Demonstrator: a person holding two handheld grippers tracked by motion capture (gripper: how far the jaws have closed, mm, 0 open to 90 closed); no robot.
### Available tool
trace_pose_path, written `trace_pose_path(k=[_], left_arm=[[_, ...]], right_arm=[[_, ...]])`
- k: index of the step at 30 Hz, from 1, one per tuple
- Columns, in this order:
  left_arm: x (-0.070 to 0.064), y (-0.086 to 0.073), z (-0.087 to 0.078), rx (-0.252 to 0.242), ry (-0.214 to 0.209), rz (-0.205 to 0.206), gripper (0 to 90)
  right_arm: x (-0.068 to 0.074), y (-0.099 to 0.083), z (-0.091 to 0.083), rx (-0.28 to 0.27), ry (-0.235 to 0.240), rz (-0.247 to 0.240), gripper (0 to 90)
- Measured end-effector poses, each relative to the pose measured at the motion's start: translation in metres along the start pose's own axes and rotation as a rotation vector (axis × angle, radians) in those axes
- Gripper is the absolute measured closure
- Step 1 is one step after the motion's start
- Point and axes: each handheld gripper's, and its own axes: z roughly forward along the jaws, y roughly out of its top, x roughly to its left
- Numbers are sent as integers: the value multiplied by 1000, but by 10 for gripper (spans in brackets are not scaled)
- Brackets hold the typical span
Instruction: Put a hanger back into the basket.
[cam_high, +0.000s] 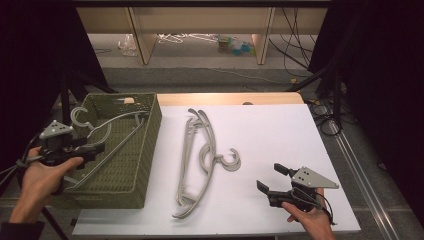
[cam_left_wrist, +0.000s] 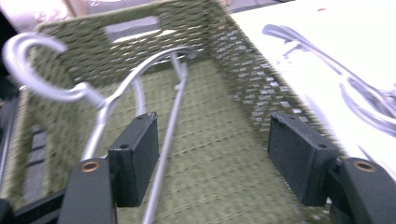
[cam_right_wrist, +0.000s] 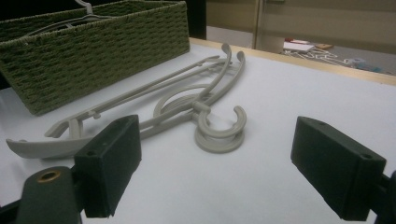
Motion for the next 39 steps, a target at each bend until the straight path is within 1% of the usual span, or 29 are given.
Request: trace_pose_path(k=[1, 2, 6, 7, 8, 9, 10, 11, 13, 14, 15, 16, 17, 19, 20, 21, 22, 23, 24, 26, 27, 28, 30, 33, 34, 35, 36, 38, 39], left_arm=[[-3, 1, -1, 4, -3, 14, 337], [-9, 1, -1, 3, -13, 7, 332], [-35, 2, -2, -39, -94, 25, 318], [-41, 3, -3, -39, -111, 48, 313], [-49, 3, -2, -42, -129, 59, 308], [-59, 3, -1, -50, -142, 75, 300], [-66, 2, 1, -48, -159, 75, 300], [-73, 2, 3, -51, -175, 88, 289], [-86, 1, 5, -46, -212, 88, 281], [-93, 0, 7, -56, -233, 99, 270], [-101, -1, 10, -71, -258, 89, 270], [-106, -2, 11, -72, -272, 90, 268], [-113, -3, 14, -84, -296, 89, 264], [-128, -6, 20, -99, -319, 102, 242], [-141, -9, 27, -107, -339, 115, 224], [-141, -9, 27, -107, -339, 115, 223], [-145, -11, 30, -105, -350, 121, 223], [-150, -13, 34, -105, -355, 126, 220], [-155, -15, 37, -110, -358, 125, 199], [-160, -19, 42, -122, -377, 113, 202], [-164, -24, 47, -123, -384, 99, 202], [-164, -24, 47, -123, -384, 99, 201], [-167, -32, 51, -120, -393, 93, 201], [-170, -38, 56, -94, -410, 106, 199], [-172, -39, 58, -83, -404, 106, 199], [-174, -40, 60, -73, -399, 101, 202], [-176, -40, 62, -64, -403, 98, 204], [-181, -42, 66, -52, -408, 108, 206], [-185, -42, 70, -24, -411, 136, 218]], right_arm=[[0, 0, 0, 0, 0, 0, 170], [0, 0, 0, 2, 2, -1, 170], [0, 0, -1, 1, 2, 0, 170], [0, 0, 0, 2, 2, -1, 170], [0, 0, 0, 2, 3, -1, 170], [0, 0, -1, 0, 2, 0, 170], [0, 0, -1, 0, 2, 0, 170], [0, 0, -1, -1, 2, 0, 170], [0, 0, 0, -8, 7, 4, 169], [0, 0, 0, -18, 5, 11, 169], [0, 0, 0, -18, 5, 11, 169], [0, 0, 0, -26, 5, 13, 168], [-1, 0, -2, -8, -5, 5, 169], [-2, -2, -3, -22, 1, 16, 168], [-3, -2, -4, -28, 1, 20, 168], [-3, -2, -4, -28, 1, 20, 168], [-4, -2, -4, -38, 0, 29, 168], [-4, -2, -4, -46, 3, 22, 168], [-4, -2, -5, -35, -9, 11, 167], [-4, -2, -5, -35, -10, 9, 168], [-2, -1, -5, -34, -6, 9, 167], [-2, -1, -5, -24, -5, 7, 168], [-1, 0, -6, -20, 0, 15, 167], [-1, -1, -5, -22, -2, 9, 166], [-1, -1, -4, -36, 13, 22, 166], [-1, -2, -3, -42, 8, 17, 166], [-1, -1, -4, -25, 3, 12, 166], [-1, -1, -4, -26, 3, 7, 165], [-1, -1, -4, -26, 0, 9, 166]])
